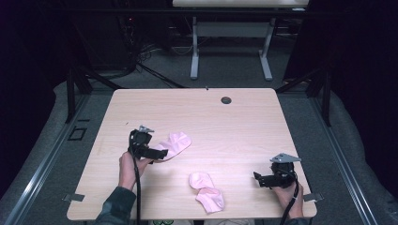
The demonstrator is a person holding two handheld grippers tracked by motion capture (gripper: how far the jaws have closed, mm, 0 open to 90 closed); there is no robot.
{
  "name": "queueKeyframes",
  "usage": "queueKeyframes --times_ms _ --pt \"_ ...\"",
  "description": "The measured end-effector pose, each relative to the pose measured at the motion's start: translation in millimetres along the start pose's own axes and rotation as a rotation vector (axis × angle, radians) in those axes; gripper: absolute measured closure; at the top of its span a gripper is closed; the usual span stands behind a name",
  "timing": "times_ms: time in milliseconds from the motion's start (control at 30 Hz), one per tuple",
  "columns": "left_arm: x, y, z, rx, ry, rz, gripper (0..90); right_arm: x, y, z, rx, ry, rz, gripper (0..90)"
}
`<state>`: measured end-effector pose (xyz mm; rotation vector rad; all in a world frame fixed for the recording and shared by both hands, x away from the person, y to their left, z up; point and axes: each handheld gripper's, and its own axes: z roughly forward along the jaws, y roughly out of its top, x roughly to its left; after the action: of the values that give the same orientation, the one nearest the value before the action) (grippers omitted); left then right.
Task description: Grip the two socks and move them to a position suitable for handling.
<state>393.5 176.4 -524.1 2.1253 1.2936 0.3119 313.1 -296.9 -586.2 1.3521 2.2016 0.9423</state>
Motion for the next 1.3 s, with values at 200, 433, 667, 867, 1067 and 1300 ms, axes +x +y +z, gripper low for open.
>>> queueKeyframes --times_ms 200,433,667,867,1067,1300 --pt "0.9 25.7 27.4 0.083 -0.004 -0.033 13.2 1.2 -0.9 -0.2 -0.008 -0.004 -0.002 0.5" --pt "-6.3 42.5 60.1 0.171 0.022 -0.021 22.0 1.4 -1.0 0.0 -0.006 -0.011 -0.002 1.3" --pt "-14.0 42.4 75.1 0.208 0.035 -0.008 39.7 1.2 -0.7 0.4 0.004 -0.011 -0.008 3.6" --pt "-17.9 39.4 74.2 0.19 0.109 0.031 59.7 2.1 -0.8 1.4 0.006 -0.019 -0.009 4.5" --pt "-14.4 30.6 72.0 0.114 0.101 0.029 82.4 1.4 -0.5 1.4 0.013 -0.023 -0.007 4.7" --pt "-21.5 35.6 56.1 0.076 0.001 0.026 82.8 1.0 -0.5 1.6 0.01 -0.02 -0.002 5.3"
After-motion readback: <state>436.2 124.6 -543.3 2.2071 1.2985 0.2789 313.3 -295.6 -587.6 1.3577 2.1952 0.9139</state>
